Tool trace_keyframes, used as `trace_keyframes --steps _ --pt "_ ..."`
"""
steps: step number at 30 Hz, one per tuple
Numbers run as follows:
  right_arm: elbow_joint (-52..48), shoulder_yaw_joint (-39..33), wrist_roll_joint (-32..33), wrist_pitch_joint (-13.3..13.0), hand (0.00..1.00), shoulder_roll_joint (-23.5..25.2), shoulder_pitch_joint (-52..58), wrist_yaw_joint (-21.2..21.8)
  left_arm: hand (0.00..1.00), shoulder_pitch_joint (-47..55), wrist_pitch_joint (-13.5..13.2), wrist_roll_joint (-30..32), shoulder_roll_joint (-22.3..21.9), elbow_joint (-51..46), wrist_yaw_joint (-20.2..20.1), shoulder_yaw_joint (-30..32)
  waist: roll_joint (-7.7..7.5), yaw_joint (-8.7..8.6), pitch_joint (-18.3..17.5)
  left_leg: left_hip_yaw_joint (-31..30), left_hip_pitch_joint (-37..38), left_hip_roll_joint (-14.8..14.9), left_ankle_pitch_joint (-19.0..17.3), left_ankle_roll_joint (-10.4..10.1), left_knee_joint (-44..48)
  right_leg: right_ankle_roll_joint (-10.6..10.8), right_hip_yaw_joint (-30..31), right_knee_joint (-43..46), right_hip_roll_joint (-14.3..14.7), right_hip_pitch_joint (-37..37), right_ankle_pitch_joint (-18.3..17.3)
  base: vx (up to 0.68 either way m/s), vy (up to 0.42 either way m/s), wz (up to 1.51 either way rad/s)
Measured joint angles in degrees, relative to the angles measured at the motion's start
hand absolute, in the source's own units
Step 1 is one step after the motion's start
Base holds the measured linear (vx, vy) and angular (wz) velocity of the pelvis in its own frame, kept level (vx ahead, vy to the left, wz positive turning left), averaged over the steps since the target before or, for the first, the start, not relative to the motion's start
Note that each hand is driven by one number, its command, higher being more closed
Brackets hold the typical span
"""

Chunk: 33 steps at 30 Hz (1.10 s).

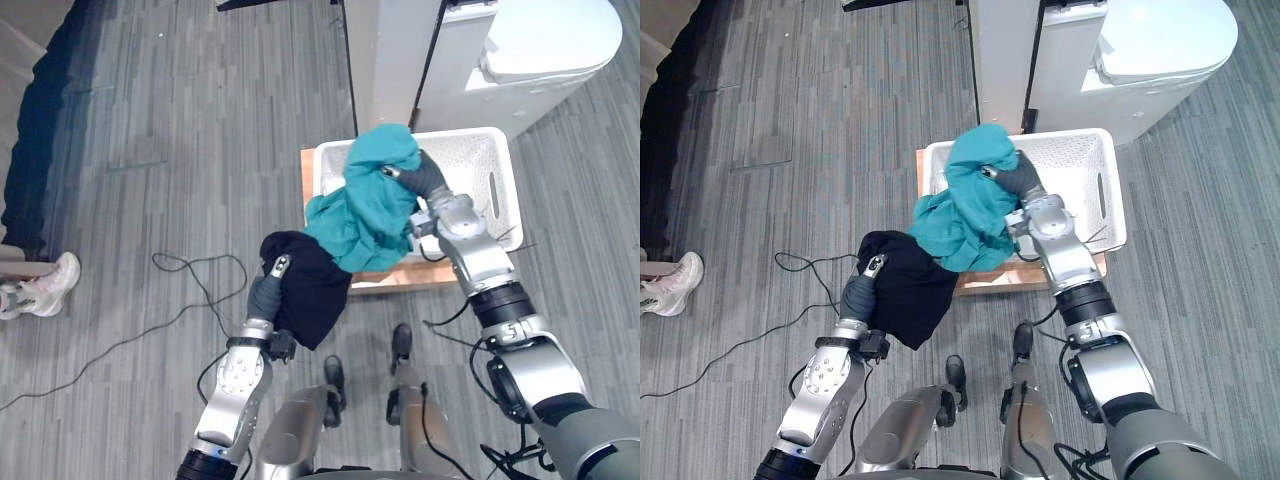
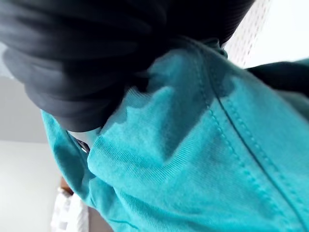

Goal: Tidy the bed and pick cloth on bed and put in laundry

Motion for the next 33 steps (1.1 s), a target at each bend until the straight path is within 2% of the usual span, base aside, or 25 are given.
trace_keyframes --steps 3,5,8,9,11,13,16,19,21,22,23,24,25,28,30,33 --pt "-0.2 -0.3 -6.2 -5.3 0.00 -2.3 3.8 -0.9 1.00 -0.1 -1.5 -2.2 1.4 -3.3 -3.5 -0.8 0.03 -0.11 -0.1 1.6 3.4 0.0 0.0 0.0 -1.1 0.0 1.3 0.0 0.2 2.2 0.0 0.03 0.056 -0.20" --pt "-2.2 -0.7 -10.0 -7.7 0.00 -2.8 9.2 -2.7 1.00 -0.5 -2.1 -5.2 2.4 -4.6 -5.5 -2.0 -0.09 -0.16 -0.4 2.9 6.1 0.2 0.0 0.0 -1.9 0.0 2.2 0.0 0.5 4.0 0.0 0.02 0.048 -0.24" --pt "-8.8 -0.9 -11.2 -7.5 0.00 -2.2 21.4 -3.7 1.00 -0.6 -2.1 -7.3 2.8 -5.7 -6.6 -2.4 -0.30 -0.31 -4.2 4.5 7.9 0.4 -0.1 0.1 -3.8 0.0 3.4 -0.1 1.0 4.4 -0.1 0.01 0.009 -0.20" --pt "-10.3 -1.2 -11.2 -7.4 0.00 -1.8 23.7 -3.7 1.00 -0.6 -2.0 -7.3 2.8 -6.2 -6.5 -2.4 -0.32 -0.42 -4.3 4.7 8.6 0.6 -0.1 0.2 -3.9 0.0 3.7 -0.1 1.2 5.1 -0.1 0.02 -0.012 -0.27" --pt "-15.3 -2.5 -11.2 -6.5 0.00 0.3 31.7 -3.9 1.00 -0.6 -2.0 -7.1 2.8 -8.5 -6.2 -2.1 -0.83 -1.06 -5.5 6.0 10.7 0.9 -0.7 0.8 -4.3 0.4 4.5 -0.1 1.6 6.8 -1.0 -0.02 -0.015 -0.22" --pt "-18.9 -2.7 -11.5 -5.0 0.00 2.3 39.6 -4.2 1.00 -1.5 -1.9 -6.1 2.8 -9.4 -4.6 -1.1 -1.72 -2.55 -8.5 7.4 11.4 1.4 -1.7 0.6 -4.6 0.7 5.6 -0.1 2.1 7.3 -1.7 -0.04 -0.027 -0.31" --pt "-21.5 -3.0 -11.8 -4.1 0.00 4.3 47.9 -5.0 1.00 -6.3 0.1 -3.1 3.1 -6.1 0.5 1.9 -3.42 -3.95 -11.5 10.1 13.1 2.1 -2.2 0.4 -4.7 0.6 7.7 -0.1 3.2 7.8 -2.0 -0.04 -0.031 -0.43" --pt "-23.1 -2.8 -11.5 -3.4 0.00 5.0 51.6 -4.9 1.00 -17.0 2.2 1.2 5.0 8.7 7.1 5.6 -5.22 -6.49 -12.7 12.7 13.4 2.7 -2.3 0.5 -4.7 0.4 9.4 -0.1 3.7 7.2 -2.3 -0.06 -0.029 -0.40" --pt "-23.7 -2.9 -10.5 -3.2 0.00 4.8 51.8 -4.9 1.00 -24.6 3.1 3.1 7.0 20.2 10.6 7.2 -5.90 -7.04 -12.3 14.6 12.6 2.9 -2.2 0.5 -4.7 1.0 10.0 -0.1 3.8 5.6 -3.0 -0.07 -0.030 -0.55" --pt "-23.7 -3.0 -9.8 -2.9 0.00 4.6 51.5 -4.9 1.00 -30.1 3.0 4.1 8.4 27.6 12.9 7.6 -5.97 -7.91 -11.6 15.9 11.4 3.6 -2.1 0.4 -4.8 1.4 10.5 -0.1 4.4 4.2 -4.4 -0.04 -0.033 -0.29" --pt "-23.7 -2.9 -9.3 -2.9 0.00 4.6 51.5 -4.9 1.00 -32.8 3.1 4.6 9.3 30.9 13.7 7.6 -6.15 -8.41 -11.2 16.2 10.7 3.8 -2.0 0.2 -4.8 1.0 10.8 -0.1 4.5 3.6 -4.5 0.00 -0.033 -0.18" --pt "-23.4 -2.7 -8.3 -2.9 0.00 4.8 51.1 -4.9 1.00 -37.9 2.8 5.3 11.3 36.4 15.5 7.5 -7.63 -9.54 -9.8 17.2 9.8 4.0 -2.0 0.1 -3.9 0.0 11.1 0.1 4.2 3.0 -3.2 0.02 -0.027 -0.10" --pt "-23.2 -2.7 -7.5 -2.9 0.00 4.7 50.6 -4.9 1.00 -42.4 2.5 5.8 13.0 40.9 17.2 7.5 -8.78 -9.88 -8.0 17.9 8.5 4.5 -2.5 -0.6 -1.8 0.6 11.5 1.0 4.2 1.6 -0.9 0.01 -0.028 -0.18" --pt "-22.9 -2.8 -5.2 -2.9 0.00 3.7 48.0 -5.1 1.00 -49.9 1.5 7.1 16.0 45.9 21.4 6.7 -8.86 -10.36 -4.8 19.4 4.7 6.9 -4.5 -0.9 4.0 0.7 12.6 0.3 5.3 -0.7 1.1 -0.02 -0.024 -0.34" --pt "-22.6 -2.8 -2.1 -3.1 0.00 3.5 44.8 -5.7 1.00 -55.6 0.4 9.1 18.1 48.2 24.9 5.5 -8.82 -11.40 -0.4 20.6 3.1 8.5 -6.7 -0.6 7.7 1.1 13.6 0.1 6.0 -1.4 2.2 -0.03 0.042 -0.29" --pt "-23.0 -2.7 0.0 -3.3 0.00 3.4 44.6 -6.2 1.00 -60.0 0.1 9.7 18.9 49.9 25.9 3.1 -8.91 -11.53 1.5 21.1 1.0 8.8 -7.7 -0.1 9.6 2.0 14.2 0.1 6.0 -3.0 3.0 -0.05 0.070 -0.16"
